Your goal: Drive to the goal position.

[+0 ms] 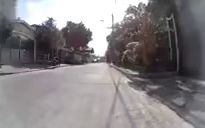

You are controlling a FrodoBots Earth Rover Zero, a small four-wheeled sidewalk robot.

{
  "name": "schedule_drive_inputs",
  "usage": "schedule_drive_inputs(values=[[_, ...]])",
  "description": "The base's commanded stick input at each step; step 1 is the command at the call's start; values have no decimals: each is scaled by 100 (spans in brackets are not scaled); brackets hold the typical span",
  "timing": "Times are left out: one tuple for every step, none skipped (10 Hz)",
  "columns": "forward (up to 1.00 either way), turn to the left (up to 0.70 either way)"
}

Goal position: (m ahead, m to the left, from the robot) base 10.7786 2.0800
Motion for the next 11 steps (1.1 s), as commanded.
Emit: schedule_drive_inputs(values=[[100,0],[100,0],[100,0],[100,0],[100,0],[100,0],[100,0],[100,0],[100,0],[100,0],[100,0]])
